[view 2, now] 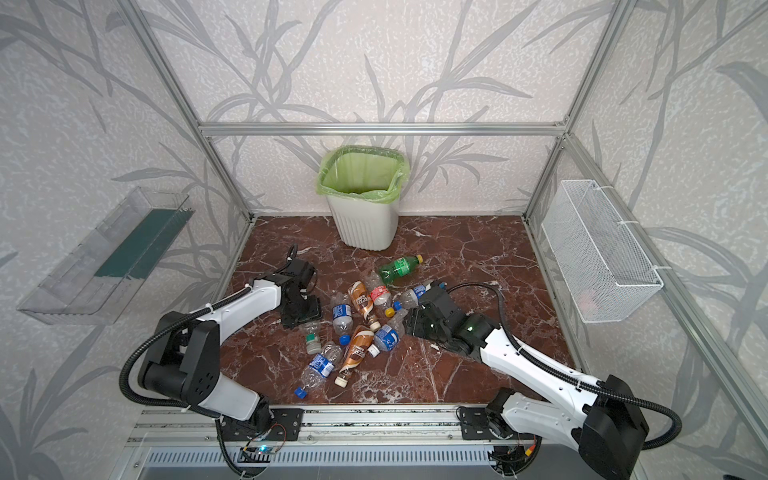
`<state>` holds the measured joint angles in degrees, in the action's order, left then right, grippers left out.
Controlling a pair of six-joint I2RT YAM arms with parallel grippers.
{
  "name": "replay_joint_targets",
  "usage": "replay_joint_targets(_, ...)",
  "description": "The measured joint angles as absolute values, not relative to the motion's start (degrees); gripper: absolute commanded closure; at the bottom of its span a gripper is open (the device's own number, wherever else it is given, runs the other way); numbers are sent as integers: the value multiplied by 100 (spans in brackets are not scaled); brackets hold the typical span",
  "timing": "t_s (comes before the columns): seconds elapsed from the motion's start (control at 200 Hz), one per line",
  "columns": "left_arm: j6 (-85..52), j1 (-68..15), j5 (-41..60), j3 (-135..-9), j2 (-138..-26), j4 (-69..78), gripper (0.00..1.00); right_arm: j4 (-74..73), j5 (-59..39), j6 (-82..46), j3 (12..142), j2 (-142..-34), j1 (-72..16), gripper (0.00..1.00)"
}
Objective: Throw the plastic bottles in the bin
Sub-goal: 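Lower the left gripper and close it on the clear green-labelled bottle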
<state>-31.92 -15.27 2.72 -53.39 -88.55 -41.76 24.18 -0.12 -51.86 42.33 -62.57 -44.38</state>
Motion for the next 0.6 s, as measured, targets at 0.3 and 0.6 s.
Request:
replay_joint_targets(0.3, -3188, -1525, 296, -5186, -8689, -4182, 46, 2408, -12, -5183, 4233, -6257, -4438, 32)
replay_joint_targets(0.6, -3190, -1525, 301, -4888, -7876, -4390, 47, 2349, -47, -5192, 4204, -6270, -4438, 32)
